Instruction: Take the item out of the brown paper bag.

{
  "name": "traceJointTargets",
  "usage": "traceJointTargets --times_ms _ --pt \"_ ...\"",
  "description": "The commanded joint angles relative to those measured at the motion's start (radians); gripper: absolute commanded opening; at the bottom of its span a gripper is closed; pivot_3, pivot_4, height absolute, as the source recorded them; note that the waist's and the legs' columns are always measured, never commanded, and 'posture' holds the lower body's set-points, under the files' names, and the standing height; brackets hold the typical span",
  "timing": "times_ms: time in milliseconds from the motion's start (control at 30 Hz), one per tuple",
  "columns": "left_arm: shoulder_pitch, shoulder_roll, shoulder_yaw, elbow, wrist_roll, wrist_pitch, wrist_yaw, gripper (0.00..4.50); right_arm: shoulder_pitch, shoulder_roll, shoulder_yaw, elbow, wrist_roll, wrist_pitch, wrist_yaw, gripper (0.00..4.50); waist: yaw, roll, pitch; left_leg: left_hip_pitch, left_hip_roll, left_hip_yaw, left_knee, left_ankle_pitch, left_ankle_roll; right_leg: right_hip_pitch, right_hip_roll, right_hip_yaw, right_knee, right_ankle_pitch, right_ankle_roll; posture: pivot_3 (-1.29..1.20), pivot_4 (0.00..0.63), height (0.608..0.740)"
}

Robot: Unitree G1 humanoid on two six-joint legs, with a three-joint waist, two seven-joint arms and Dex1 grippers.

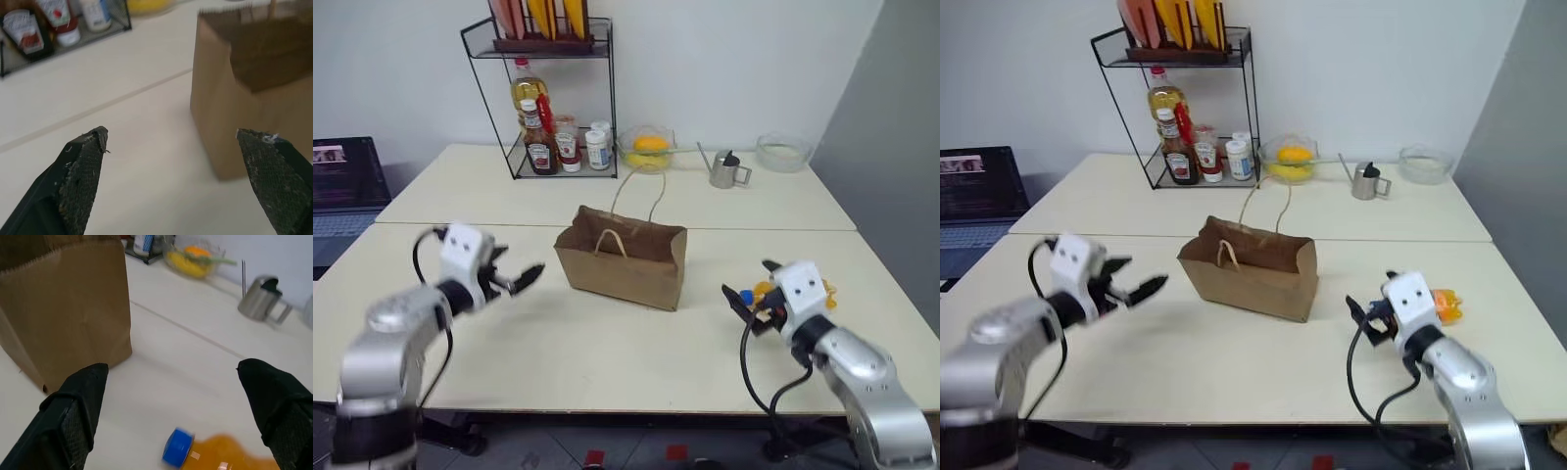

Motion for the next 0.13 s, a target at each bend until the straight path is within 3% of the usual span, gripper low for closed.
traceJointTargets --times_ms 33,133 --pt "0.216 -0.139 -0.032 -0.196 0.055 -0.017 0.158 4.46 0.173 0.052 -0.012 -0.108 -0.007 0.023 -0.071 4.5 0.001 -0.001 -0.001 0.001 0.0 0.0 0.0 0.0 0.0 0.001 -0.001 0.0 0.0 0.0 0.0 0.0 0.15 0.74" --pt "0.336 -0.236 -0.069 -0.266 0.071 -0.047 0.225 4.46 0.223 0.121 -0.031 -0.133 0.045 0.073 -0.106 4.5 0.0 -0.003 -0.003 0.002 0.0 0.001 0.0 0.0 0.0 0.002 0.0 0.0 0.0 0.0 0.0 0.0 0.15 0.74"
